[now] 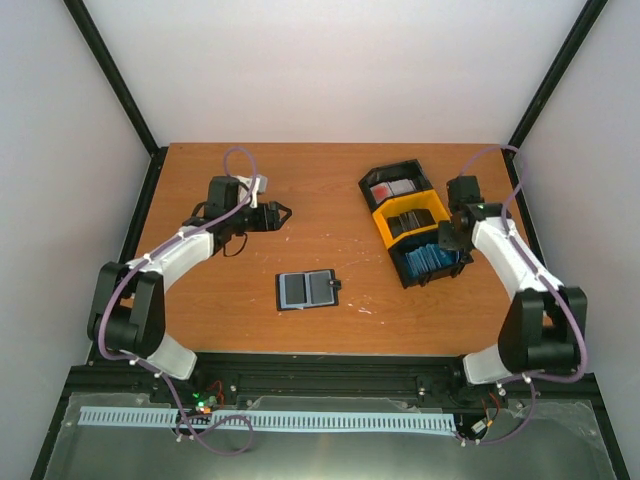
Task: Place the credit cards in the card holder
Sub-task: Pick up the credit card from the storage box.
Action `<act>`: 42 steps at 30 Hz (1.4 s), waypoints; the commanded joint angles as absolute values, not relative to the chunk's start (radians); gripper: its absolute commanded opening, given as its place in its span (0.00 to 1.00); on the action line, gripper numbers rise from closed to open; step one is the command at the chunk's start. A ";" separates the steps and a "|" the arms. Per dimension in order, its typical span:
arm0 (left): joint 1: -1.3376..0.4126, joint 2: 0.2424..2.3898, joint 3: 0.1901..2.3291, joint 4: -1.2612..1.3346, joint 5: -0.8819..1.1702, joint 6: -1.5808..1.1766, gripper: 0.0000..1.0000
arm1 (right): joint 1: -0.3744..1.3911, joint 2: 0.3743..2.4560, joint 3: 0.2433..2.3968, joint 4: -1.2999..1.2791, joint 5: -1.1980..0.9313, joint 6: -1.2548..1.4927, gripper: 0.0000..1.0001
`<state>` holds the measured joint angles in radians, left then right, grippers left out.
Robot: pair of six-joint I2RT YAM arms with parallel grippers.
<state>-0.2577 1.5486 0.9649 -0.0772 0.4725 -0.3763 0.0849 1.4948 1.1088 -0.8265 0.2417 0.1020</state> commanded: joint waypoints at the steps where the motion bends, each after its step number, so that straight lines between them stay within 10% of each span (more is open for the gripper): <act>1: -0.255 1.479 0.941 -0.023 0.505 -0.377 0.70 | 0.087 1.378 1.147 -0.918 0.208 0.147 0.03; 12: -0.258 1.327 0.883 0.061 0.658 -0.452 0.99 | 0.166 1.235 1.066 -0.541 -0.576 0.463 0.03; 21: -0.258 1.165 0.806 0.187 0.792 -0.662 1.00 | 0.403 1.287 0.946 -0.024 -0.729 0.756 0.03; 42: -0.275 1.171 0.760 0.376 1.129 -1.016 0.63 | 0.597 1.394 0.953 0.389 -0.825 1.083 0.03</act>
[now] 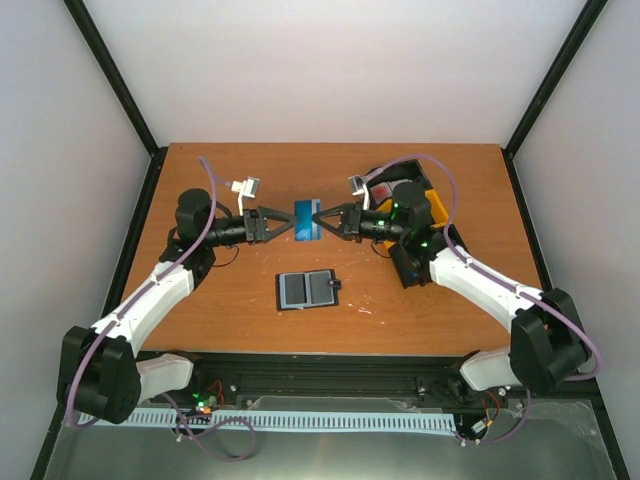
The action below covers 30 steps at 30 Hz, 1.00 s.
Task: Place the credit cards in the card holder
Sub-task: Pick up the credit card from the storage box.
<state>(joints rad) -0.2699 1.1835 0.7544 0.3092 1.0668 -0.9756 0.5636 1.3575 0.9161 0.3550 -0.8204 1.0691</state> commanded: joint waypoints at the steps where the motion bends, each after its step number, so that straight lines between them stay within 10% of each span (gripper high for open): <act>1: -0.275 1.170 0.751 0.374 1.132 -1.016 0.59 | 0.604 1.403 0.955 0.392 -0.825 1.085 0.03; 11: -0.275 1.144 0.652 0.378 1.107 -1.015 0.01 | 0.627 1.412 0.887 0.447 -0.829 1.102 0.05; 16: -0.275 1.118 0.638 0.216 1.011 -0.919 0.01 | 0.624 1.377 0.885 0.197 -0.718 0.944 0.45; 30: -0.349 1.287 0.450 0.084 0.732 -0.901 0.01 | 0.629 1.437 0.776 -0.252 -0.275 0.654 0.43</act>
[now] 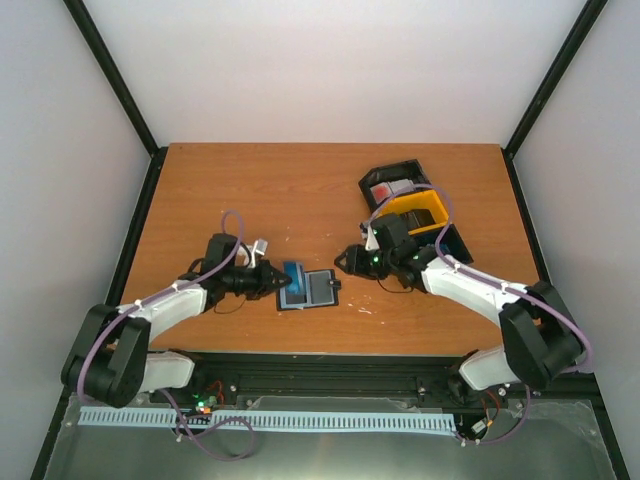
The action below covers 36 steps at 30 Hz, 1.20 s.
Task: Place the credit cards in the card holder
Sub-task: Pick up the credit card from the storage box, then insert the credit card into the card holder.
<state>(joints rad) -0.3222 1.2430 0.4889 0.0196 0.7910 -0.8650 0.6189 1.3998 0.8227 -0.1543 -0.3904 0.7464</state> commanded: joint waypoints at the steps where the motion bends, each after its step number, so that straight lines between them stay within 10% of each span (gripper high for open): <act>1: -0.354 1.305 0.434 0.111 0.728 -0.920 0.01 | 0.629 1.450 0.769 -0.256 -0.282 0.645 0.42; 36: -0.395 1.595 0.347 0.517 0.810 -0.928 0.01 | 0.651 1.675 0.692 0.023 -0.480 0.659 0.31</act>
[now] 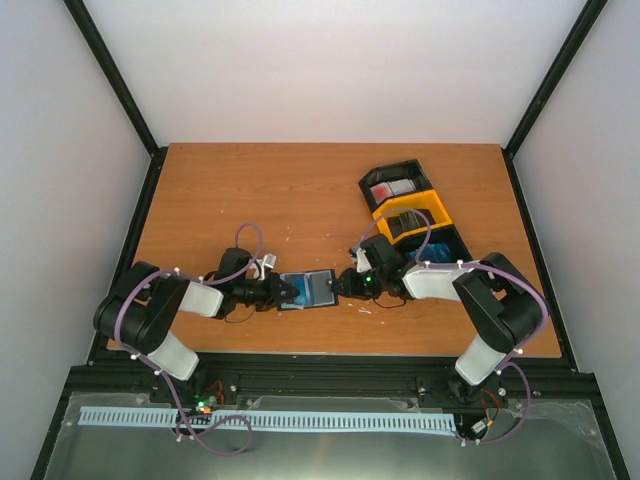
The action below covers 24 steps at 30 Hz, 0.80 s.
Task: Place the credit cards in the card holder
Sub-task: Insert the credit card into the card holder.
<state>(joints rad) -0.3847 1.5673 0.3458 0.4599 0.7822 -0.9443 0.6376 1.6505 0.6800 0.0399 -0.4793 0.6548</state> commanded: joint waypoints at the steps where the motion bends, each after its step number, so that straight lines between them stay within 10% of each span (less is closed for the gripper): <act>1: -0.394 1.600 0.350 0.517 0.811 -0.924 0.01 | 0.652 1.675 0.693 0.021 -0.479 0.658 0.31; 24: -0.394 1.698 0.444 0.396 0.818 -0.830 0.08 | 0.658 1.719 0.705 0.004 -0.489 0.651 0.30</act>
